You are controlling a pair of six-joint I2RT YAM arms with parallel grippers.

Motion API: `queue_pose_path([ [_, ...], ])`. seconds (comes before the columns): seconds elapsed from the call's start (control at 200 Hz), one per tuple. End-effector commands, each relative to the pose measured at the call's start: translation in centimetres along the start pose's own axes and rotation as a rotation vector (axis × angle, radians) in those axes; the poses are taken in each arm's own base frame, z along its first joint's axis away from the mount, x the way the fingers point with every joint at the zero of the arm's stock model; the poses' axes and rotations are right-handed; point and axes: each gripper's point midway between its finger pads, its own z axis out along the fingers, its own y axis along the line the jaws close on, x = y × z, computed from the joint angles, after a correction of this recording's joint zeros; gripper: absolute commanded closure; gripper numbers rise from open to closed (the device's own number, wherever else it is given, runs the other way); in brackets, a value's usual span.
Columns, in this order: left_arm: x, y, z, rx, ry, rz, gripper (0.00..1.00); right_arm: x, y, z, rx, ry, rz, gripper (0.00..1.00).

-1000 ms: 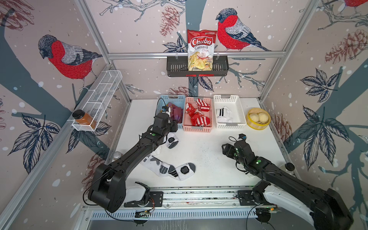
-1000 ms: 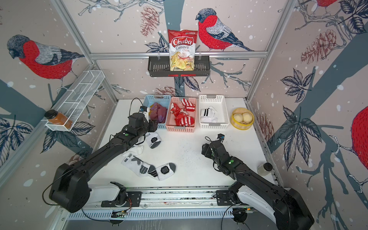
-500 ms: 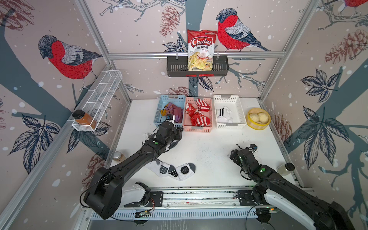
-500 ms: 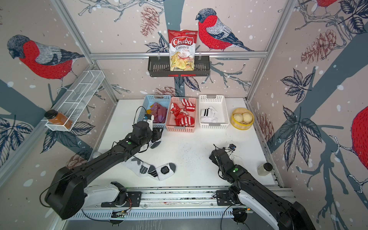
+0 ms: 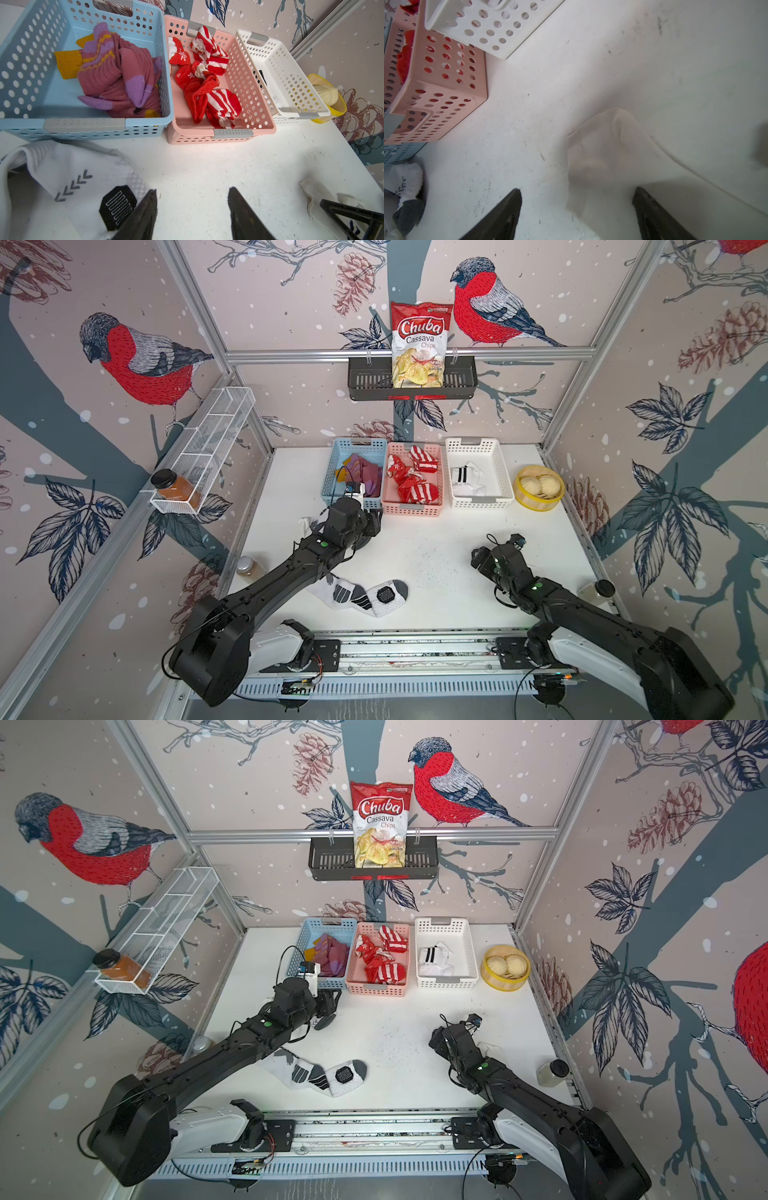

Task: Sort the socks into the basket by color
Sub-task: Place the sock in the bin, then move the sock to the center of the board.

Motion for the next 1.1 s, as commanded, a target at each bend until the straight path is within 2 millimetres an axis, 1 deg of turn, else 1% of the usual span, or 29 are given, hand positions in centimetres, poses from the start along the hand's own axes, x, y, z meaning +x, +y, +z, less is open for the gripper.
queue_pose_path([
  [0.0, -0.5, 0.3, -0.3, -0.022, -0.021, 0.007, 0.44, 1.5, 1.8, 0.6, -0.078, 0.096, -0.019, 0.14],
  [0.13, 0.1, 1.2, -0.3, -0.069, 0.000, 0.017, 0.44, 2.4, 4.1, 1.7, -0.138, 0.146, -0.051, 0.15],
  [0.185, 0.5, 1.4, -0.3, -0.078, 0.011, 0.021, 0.44, 2.7, 5.4, 2.1, -0.159, 0.163, -0.074, 0.15],
  [0.2, 0.6, 1.5, -0.3, -0.079, 0.014, 0.022, 0.44, 2.7, 6.0, 2.1, -0.174, 0.163, -0.080, 0.16],
  [0.215, 0.6, 1.5, -0.3, -0.081, 0.015, 0.023, 0.44, 3.1, 6.1, 2.5, -0.168, 0.178, -0.090, 0.16],
  [0.33, 1.2, 2.0, -0.3, -0.099, 0.029, 0.027, 0.44, 4.3, 9.5, 3.7, -0.226, 0.230, -0.159, 0.17],
  [0.395, 1.4, 2.1, -0.2, -0.100, 0.036, 0.027, 0.44, 4.6, 11.4, 4.0, -0.266, 0.248, -0.192, 0.18],
  [0.43, 1.5, 2.1, -0.3, -0.103, 0.037, 0.030, 0.44, 4.5, 12.2, 4.0, -0.284, 0.248, -0.205, 0.19],
  [0.495, 1.5, 2.3, -0.3, -0.111, 0.038, 0.029, 0.43, 3.6, 13.6, 3.6, -0.312, 0.225, -0.225, 0.19],
  [0.6, 1.4, 2.4, -0.5, -0.119, 0.029, 0.028, 0.43, 2.0, 15.0, 2.3, -0.316, 0.178, -0.272, 0.17],
  [0.65, 1.4, 2.5, -0.5, -0.123, 0.025, 0.025, 0.43, 1.6, 15.5, 1.7, -0.325, 0.166, -0.294, 0.16],
  [0.715, 1.7, 2.8, -0.4, -0.133, 0.031, 0.019, 0.43, 1.4, 15.6, 1.3, -0.323, 0.163, -0.316, 0.15],
  [0.83, 2.8, 3.7, -0.2, -0.174, 0.065, 0.019, 0.43, 1.9, 15.8, 1.3, -0.323, 0.172, -0.366, 0.16],
  [0.886, 3.4, 4.2, -0.1, -0.198, 0.085, 0.024, 0.43, 2.0, 15.2, 1.7, -0.300, 0.169, -0.376, 0.17],
  [0.976, 3.9, 4.2, 0.2, -0.197, 0.109, 0.021, 0.43, 1.8, 14.1, 2.0, -0.268, 0.157, -0.372, 0.17],
  [1.091, 4.9, 4.2, 0.3, -0.177, 0.112, -0.025, 0.43, 1.8, 14.1, 1.7, -0.290, 0.156, -0.383, 0.17],
])
